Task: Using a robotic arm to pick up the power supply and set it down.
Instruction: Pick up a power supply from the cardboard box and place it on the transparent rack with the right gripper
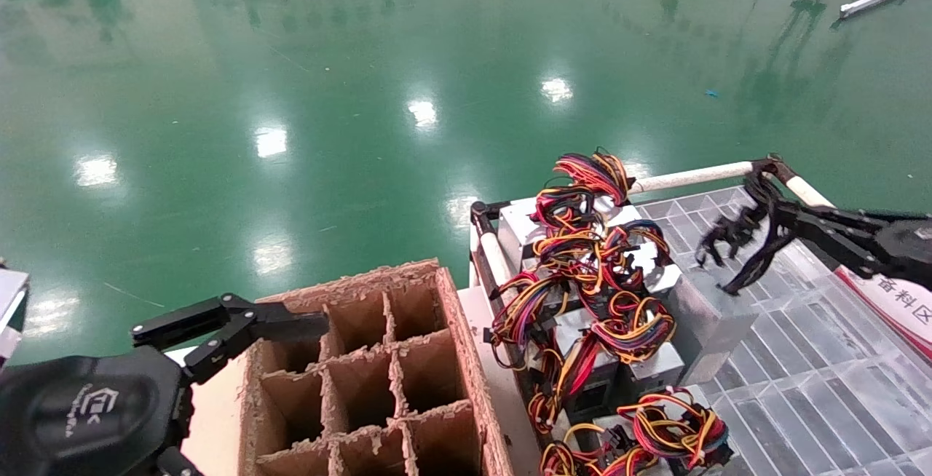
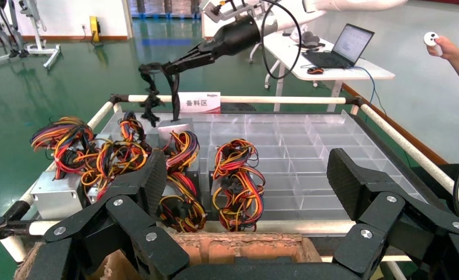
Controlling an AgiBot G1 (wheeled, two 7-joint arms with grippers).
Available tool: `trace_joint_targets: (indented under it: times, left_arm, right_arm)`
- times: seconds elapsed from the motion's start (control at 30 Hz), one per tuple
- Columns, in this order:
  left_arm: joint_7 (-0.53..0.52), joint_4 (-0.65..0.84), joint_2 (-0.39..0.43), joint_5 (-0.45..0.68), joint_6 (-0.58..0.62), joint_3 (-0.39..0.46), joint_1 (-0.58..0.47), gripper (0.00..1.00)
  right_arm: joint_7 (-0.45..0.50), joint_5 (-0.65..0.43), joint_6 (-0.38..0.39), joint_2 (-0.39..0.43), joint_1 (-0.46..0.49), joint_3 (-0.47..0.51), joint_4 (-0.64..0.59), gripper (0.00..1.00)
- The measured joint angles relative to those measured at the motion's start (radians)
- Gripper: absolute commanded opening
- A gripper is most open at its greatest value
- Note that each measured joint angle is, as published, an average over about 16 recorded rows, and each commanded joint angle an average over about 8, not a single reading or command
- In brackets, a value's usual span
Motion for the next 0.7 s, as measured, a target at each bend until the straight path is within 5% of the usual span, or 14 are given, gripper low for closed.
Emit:
trace_joint_targets:
  times: [0.3, 0.47, 0.53, 0.7]
  left_arm:
    - [0.0, 0.0, 0.0, 0.0, 0.0, 0.0, 0.0, 1.0]
    - [0.0, 0.0, 0.0, 0.0, 0.0, 0.0, 0.0, 1.0]
    - [0.0, 0.0, 0.0, 0.0, 0.0, 0.0, 0.0, 1.0]
    - [0.0, 0.0, 0.0, 0.0, 0.0, 0.0, 0.0, 1.0]
  right_arm:
    - [0.013, -0.033, -0.039, -0.021, 0.005, -0.023, 0.029, 0.01]
    - [0.024, -0.047, -0.078, -0.033, 0.009, -0.033, 0.044, 0.12]
    - [0.029, -0.053, -0.093, -0.038, 0.012, -0.037, 0.049, 0.25]
    - [0.04, -0.068, -0.121, -0.047, 0.022, -0.047, 0.058, 0.8]
